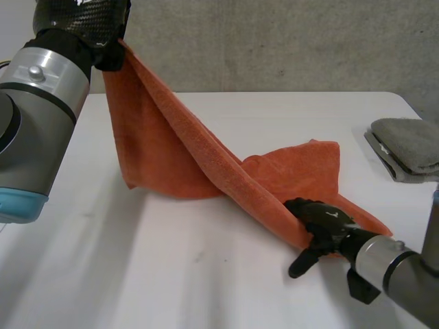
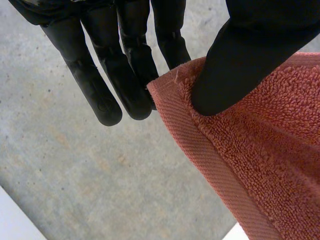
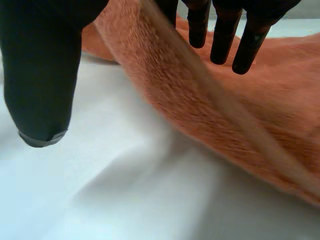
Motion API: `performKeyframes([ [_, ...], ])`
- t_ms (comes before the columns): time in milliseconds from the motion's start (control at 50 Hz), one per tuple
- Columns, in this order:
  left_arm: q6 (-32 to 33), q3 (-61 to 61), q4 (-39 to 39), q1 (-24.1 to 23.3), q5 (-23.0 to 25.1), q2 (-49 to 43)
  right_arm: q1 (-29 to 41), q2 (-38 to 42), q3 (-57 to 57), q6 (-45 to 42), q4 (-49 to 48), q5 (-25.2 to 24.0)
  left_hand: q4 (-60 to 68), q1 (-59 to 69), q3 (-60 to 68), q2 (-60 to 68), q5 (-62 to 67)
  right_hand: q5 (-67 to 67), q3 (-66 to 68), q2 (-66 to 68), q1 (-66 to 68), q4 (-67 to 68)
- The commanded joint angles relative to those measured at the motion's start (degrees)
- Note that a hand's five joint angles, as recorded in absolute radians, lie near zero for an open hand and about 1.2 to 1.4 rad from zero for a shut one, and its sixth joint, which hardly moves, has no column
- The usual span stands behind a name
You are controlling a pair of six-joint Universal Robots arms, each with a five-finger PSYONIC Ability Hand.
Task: Fold the laundry.
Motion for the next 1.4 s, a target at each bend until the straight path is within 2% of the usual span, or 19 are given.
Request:
performKeyframes([
  [20, -0.2, 0.7, 0.1, -2.5, -0.3, 0.7, 6.1, 3.4, -1.9, 4.3, -10.6, 6.8, 11.1, 14.4, 11.7, 11.4, 13.8, -4.0, -2.3, -2.4, -1.5, -3.3],
  [120, -1.3, 0.8, 0.1, -2.0, -1.6, 1.0, 5.8, 8.0, -5.1, 0.5, -12.7, 15.4, 11.1, 14.4, 11.7, 11.4, 13.8, 20.3, 22.0, 21.9, 22.7, 20.9],
  [180, -1.5, 0.9, 0.1, -1.6, -2.3, 1.5, 5.1, 7.9, -4.9, -2.2, -12.7, 16.7, 11.1, 14.4, 11.7, 11.4, 13.8, 24.7, 26.4, 26.3, 27.1, 25.4],
  [260, -1.4, 0.8, 0.1, -0.9, -2.4, 2.4, -0.8, 7.5, -3.5, -8.1, -12.3, 16.3, 11.1, 14.4, 11.7, 11.4, 13.8, 28.2, 29.9, 29.8, 30.7, 28.9],
  [280, -1.4, 0.8, 0.1, -0.5, -2.4, 2.5, -4.4, 7.5, -2.8, -10.6, -12.3, 15.6, 11.1, 14.4, 11.7, 11.4, 13.8, 28.4, 30.1, 30.0, 30.8, 29.1],
  [360, -1.5, 0.5, 0.0, 2.3, -2.4, 3.3, -11.6, 6.5, -2.1, -16.6, -12.3, 12.9, 11.1, 14.4, 11.7, 11.4, 13.8, 30.2, 32.0, 31.8, 32.7, 30.9],
  [480, -1.6, 0.2, 0.0, 4.3, -2.4, 3.3, -15.7, 5.4, -2.8, -20.0, -12.0, 9.3, 11.1, 14.4, 11.7, 11.4, 13.8, 36.1, 37.8, 37.7, 38.6, 36.8],
  [520, -1.7, 0.0, 0.0, 4.3, -2.4, 3.3, -15.9, 5.3, -3.2, -20.1, -11.3, 8.4, 11.1, 14.4, 11.7, 11.4, 13.8, 47.5, 49.2, 49.1, 50.0, 48.2],
  [560, -1.6, -0.2, -0.1, 4.4, -2.4, 3.5, -15.9, 5.4, -3.5, -20.4, -10.7, 7.6, 11.1, 14.4, 11.7, 11.4, 13.8, 65.9, 67.6, 67.5, 68.4, 66.6],
  [720, -1.6, -2.4, -0.6, 4.4, -2.2, 3.5, -17.2, 2.5, -6.8, -22.8, -2.7, 1.5, 11.1, 14.4, 11.7, 11.4, 13.8, 66.0, 67.7, 67.6, 68.5, 66.7],
  [800, -1.4, -3.9, -1.9, 4.6, -1.9, 4.0, -18.1, -7.7, -12.7, -25.4, 7.3, -1.9, 11.1, 14.4, 11.7, 11.4, 13.8, 66.0, 67.7, 67.6, 68.5, 66.7],
  [920, -1.2, -5.4, -4.3, 5.3, -1.8, 4.7, -19.3, -13.8, -21.7, -29.5, 21.8, -5.0, 11.1, 14.4, 11.7, 11.4, 13.8, 66.0, 67.7, 67.6, 68.5, 66.7],
  [1000, -1.1, -6.5, -6.4, 6.8, -1.7, 6.0, -19.5, -16.5, -29.3, -36.7, 33.3, -6.8, 11.1, 14.4, 11.7, 11.4, 13.8, 66.0, 67.7, 67.6, 68.5, 66.7],
  [1100, -0.9, -7.9, -9.1, 8.3, -1.4, 6.7, -19.6, -19.7, -36.1, -49.3, 45.1, -6.2, 11.1, 14.4, 11.7, 11.4, 13.8, 66.0, 67.7, 67.6, 68.5, 66.7],
  [1220, -0.9, -11.1, -10.8, 11.4, 0.2, 5.5, -19.6, -17.1, -37.0, -57.5, 50.9, -5.5, 11.1, 14.4, 11.7, 11.4, 13.8, 66.0, 67.7, 67.6, 68.5, 66.7],
  [1260, -0.6, -12.2, -10.8, 11.9, 0.9, 4.1, -19.2, -13.1, -36.4, -58.7, 51.1, -3.3, 11.1, 14.4, 11.7, 11.4, 13.8, 66.0, 67.7, 67.6, 68.5, 66.7],
  [1400, 4.8, -12.4, -10.6, 11.9, 2.1, -11.5, -14.3, 1.4, -38.7, -58.2, 47.6, 7.3, 11.1, 14.4, 11.7, 11.4, 13.8, 66.0, 67.7, 67.6, 68.5, 66.7],
])
